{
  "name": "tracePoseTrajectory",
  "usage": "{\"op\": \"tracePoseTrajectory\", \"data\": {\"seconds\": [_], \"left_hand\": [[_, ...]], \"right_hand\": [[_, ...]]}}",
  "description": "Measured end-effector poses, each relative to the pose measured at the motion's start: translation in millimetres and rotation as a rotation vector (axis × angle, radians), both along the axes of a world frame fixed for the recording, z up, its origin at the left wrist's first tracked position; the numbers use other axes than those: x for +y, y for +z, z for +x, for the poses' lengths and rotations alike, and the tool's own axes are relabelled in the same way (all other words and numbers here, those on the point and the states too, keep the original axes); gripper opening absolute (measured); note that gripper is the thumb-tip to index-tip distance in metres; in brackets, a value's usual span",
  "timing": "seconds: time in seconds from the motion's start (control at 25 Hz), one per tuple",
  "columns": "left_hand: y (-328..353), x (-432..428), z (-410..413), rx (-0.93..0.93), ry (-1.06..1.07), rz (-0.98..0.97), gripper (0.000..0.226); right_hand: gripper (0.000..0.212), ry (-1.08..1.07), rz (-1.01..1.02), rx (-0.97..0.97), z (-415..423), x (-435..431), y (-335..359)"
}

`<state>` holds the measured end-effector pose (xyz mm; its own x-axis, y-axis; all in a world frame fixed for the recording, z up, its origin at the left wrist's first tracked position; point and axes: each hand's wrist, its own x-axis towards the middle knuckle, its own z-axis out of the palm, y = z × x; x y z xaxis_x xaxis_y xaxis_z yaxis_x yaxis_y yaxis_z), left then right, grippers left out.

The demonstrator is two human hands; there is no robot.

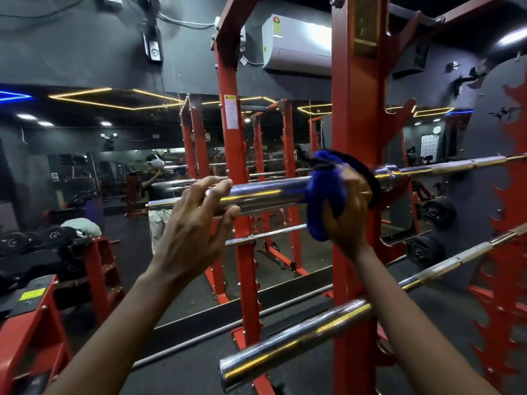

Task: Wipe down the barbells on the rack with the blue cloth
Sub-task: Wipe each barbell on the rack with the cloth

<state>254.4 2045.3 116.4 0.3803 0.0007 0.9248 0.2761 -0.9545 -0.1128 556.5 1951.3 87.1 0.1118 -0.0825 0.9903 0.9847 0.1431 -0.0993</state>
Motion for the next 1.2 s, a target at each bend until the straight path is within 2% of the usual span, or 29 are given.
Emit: {"op": "tracePoseTrajectory", "data": {"seconds": [0.12,0.2,0.28,0.32,0.36,0.4,0.48,0.52,0.56,0.6,0.64,0.72,0.8,0.88,0.92,1.08,1.2], "left_hand": [[8.2,15.3,5.2,-0.035,-0.002,0.185,0.042],[16.7,18.0,6.2,-0.078,0.011,0.249,0.04],[24.8,7.2,9.0,-0.104,0.02,0.184,0.041],[27.2,-4.6,11.6,-0.113,0.02,0.035,0.042],[32.7,-15.5,13.8,-0.111,0.02,-0.206,0.045],[42.2,-22.5,14.3,-0.084,0.043,-0.504,0.048],[63.7,-25.3,11.0,0.08,0.094,-1.067,0.054],[70.6,-23.2,7.5,0.172,0.076,-1.221,0.06],[72.1,-18.8,5.7,0.227,0.037,-1.277,0.066],[70.6,-16.4,4.9,0.222,-0.004,-1.266,0.072],[63.8,-12.9,5.2,0.161,-0.015,-1.165,0.075],[37.6,-13.6,6.8,-0.019,-0.02,-0.769,0.071],[14.9,-20.9,6.7,-0.132,-0.217,-0.509,0.051],[1.1,-15.7,6.3,-0.182,-0.324,-0.417,0.036],[-1.2,-11.9,5.6,-0.187,-0.326,-0.392,0.037],[4.4,-6.5,-1.8,-0.141,-0.202,-0.358,0.036],[2.2,-11.5,-8.4,-0.086,-0.108,-0.234,0.036]], "right_hand": [[0.049,-0.017,0.11,0.353,47.3,-11.1,0.4],[0.067,0.045,0.121,0.521,52.0,-17.6,12.7],[0.084,0.138,0.153,0.658,38.5,-15.8,23.4],[0.088,0.169,0.169,0.695,26.8,-12.7,25.3],[0.088,0.184,0.17,0.685,14.3,-9.1,24.3],[0.083,0.182,0.158,0.631,0.3,-6.7,22.0],[0.059,0.143,0.107,0.459,-20.9,-1.1,17.7],[0.048,0.115,0.076,0.389,-28.0,0.9,16.4],[0.041,0.094,0.054,0.341,-34.9,1.9,16.0],[0.038,0.084,0.039,0.305,-42.2,2.4,15.9],[0.038,0.081,0.025,0.263,-52.1,3.5,14.7],[0.039,0.093,-0.016,0.158,-81.4,7.1,9.1],[0.044,0.123,-0.077,0.023,-115.4,11.2,4.6],[0.05,0.133,-0.143,-0.092,-141.1,14.4,2.8],[0.053,0.13,-0.167,-0.144,-145.5,14.7,3.7],[0.058,0.068,-0.202,-0.355,-96.9,7.7,15.0],[0.05,-0.01,-0.09,-0.165,-26.7,-1.1,13.5]]}}
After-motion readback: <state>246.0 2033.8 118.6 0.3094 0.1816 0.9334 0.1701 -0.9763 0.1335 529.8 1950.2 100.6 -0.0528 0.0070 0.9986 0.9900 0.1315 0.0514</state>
